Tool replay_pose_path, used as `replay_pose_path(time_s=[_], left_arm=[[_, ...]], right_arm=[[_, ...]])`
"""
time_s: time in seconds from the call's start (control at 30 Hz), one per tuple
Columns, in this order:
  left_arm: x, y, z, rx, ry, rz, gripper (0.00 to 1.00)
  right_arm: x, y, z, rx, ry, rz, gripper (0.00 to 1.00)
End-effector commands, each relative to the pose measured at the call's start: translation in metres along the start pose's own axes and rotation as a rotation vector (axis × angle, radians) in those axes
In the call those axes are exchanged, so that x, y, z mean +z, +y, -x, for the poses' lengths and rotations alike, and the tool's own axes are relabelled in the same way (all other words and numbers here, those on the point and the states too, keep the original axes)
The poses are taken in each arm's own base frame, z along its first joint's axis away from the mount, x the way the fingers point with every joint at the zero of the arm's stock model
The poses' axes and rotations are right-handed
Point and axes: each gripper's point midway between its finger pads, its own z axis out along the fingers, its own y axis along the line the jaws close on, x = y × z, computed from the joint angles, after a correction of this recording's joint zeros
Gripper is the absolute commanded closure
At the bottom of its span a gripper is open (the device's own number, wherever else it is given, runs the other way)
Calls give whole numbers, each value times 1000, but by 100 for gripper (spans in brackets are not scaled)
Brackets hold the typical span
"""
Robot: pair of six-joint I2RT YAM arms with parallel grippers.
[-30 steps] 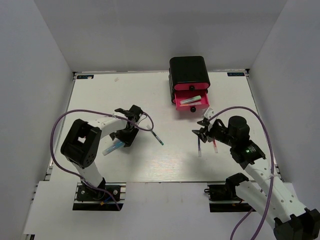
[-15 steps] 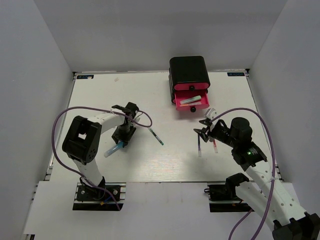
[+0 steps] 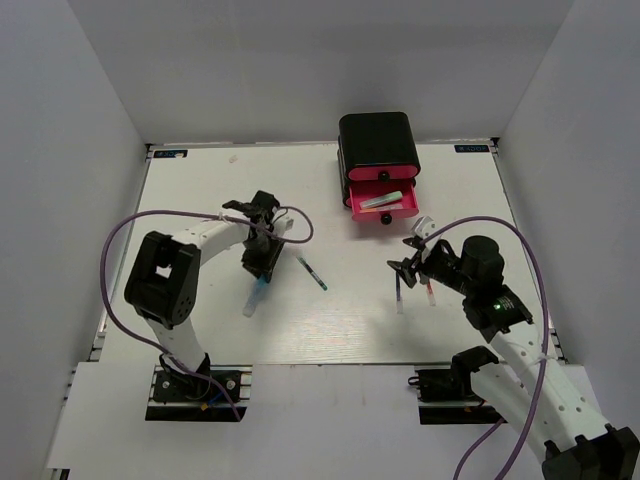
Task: Sort the stationery into containers
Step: Grab a piece of stationery with the left arm, then place the stationery into the container
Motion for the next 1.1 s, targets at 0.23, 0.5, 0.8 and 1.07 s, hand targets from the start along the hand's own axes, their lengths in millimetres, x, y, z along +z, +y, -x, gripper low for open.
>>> replay_pose_path(time_s=[0.23,0.5,0.8,1.07], left_arm=[[-187,-131,154,148,-758,-652,94],[-271,-176,206,88,-1140,-982,98],[-303,-178,257,-142,-1531,-1031,98],[-250,-179,293,-378,-1624,-931,98]], right_arm=[[-1,-47,-4,40,-1,-241,95],[-15,-85,-14,64,30,-448,96],[-26,-102,-18,88,32,-533,96],[-32,-108,-20,89,30,-561,96]])
